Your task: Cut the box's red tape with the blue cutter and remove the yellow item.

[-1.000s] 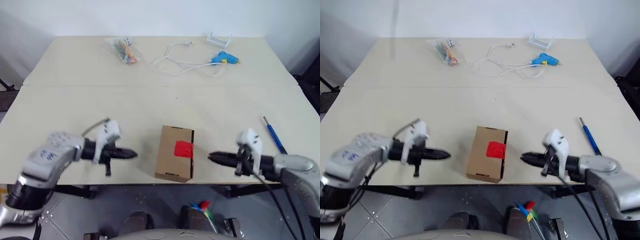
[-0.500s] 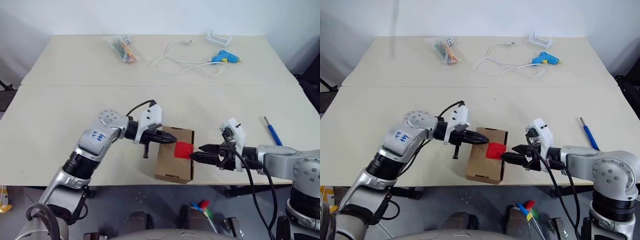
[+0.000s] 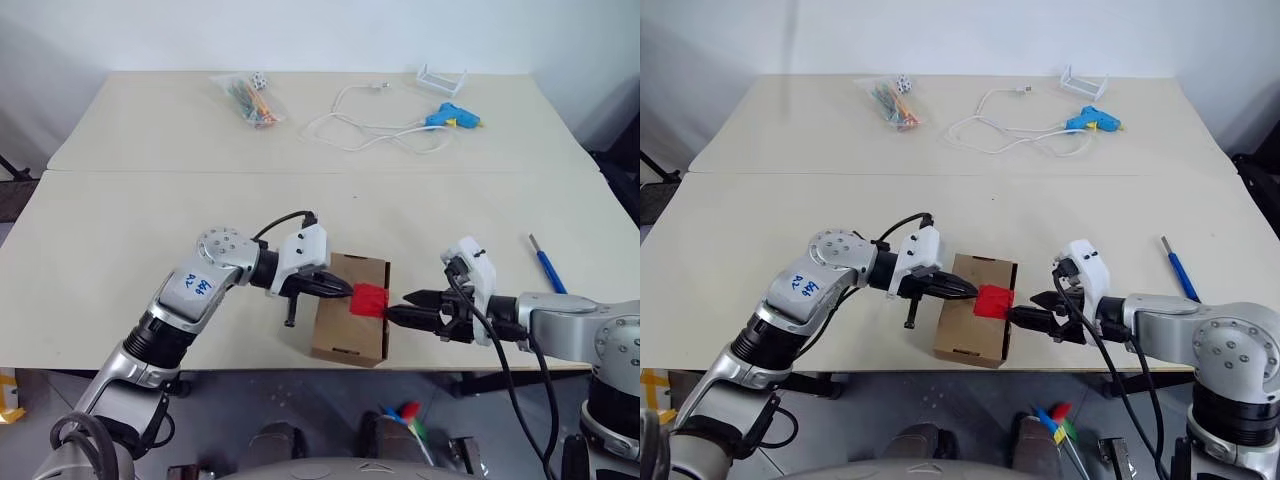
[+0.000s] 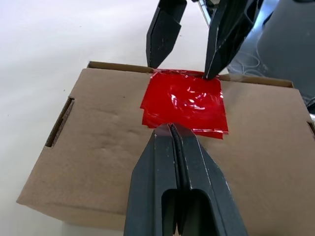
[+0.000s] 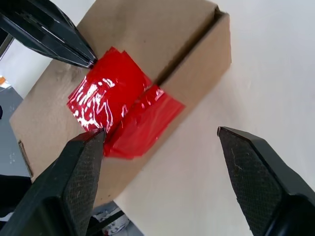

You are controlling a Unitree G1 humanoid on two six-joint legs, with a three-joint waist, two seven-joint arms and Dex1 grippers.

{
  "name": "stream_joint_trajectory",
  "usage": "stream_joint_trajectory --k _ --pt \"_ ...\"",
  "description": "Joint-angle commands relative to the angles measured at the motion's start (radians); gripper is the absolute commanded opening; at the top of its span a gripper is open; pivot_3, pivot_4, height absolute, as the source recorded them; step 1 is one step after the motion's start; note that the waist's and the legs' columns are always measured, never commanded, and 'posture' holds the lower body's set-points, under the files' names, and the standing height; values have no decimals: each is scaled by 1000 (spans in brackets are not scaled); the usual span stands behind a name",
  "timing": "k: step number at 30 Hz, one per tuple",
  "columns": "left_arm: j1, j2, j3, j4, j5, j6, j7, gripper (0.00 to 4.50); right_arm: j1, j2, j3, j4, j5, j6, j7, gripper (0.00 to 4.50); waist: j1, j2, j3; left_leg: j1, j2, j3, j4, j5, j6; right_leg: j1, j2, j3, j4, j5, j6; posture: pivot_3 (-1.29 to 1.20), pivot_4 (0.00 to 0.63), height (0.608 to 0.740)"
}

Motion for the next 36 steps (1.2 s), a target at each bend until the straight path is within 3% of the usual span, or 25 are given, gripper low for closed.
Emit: stream_joint_trajectory --k 1,10,21,29,36 --pt "28 9 -34 -2 29 6 -7 0 13 -20 -11 12 14 10 -17 3757 -1 0 0 0 0 1 0 0 0 0 0 1 0 0 0 0 150 740" --pt "28 5 -36 5 35 7 -3 0 -21 -11 33 -2 -15 10 -84 3757 -1 0 -1 1 0 0 0 0 0 0 -1 1 0 0 0 0 150 740" --pt "19 0 -42 21 46 -8 -2 0 -148 -99 234 -39 -64 10 -220 3757 -2 -1 -2 1 0 0 1 0 1 0 -1 1 0 0 0 0 150 740" --pt "30 7 -52 16 52 -8 -3 0 -85 -240 327 -116 -206 -28 -144 3757 1 -3 -4 0 -1 -1 1 0 1 1 -2 1 -2 0 0 0 150 740" --pt "29 4 -53 11 50 -3 0 0 -68 -178 342 -140 -285 -49 -103 3757 -1 -3 -4 0 0 -1 1 0 1 1 -2 1 -2 0 0 0 150 740"
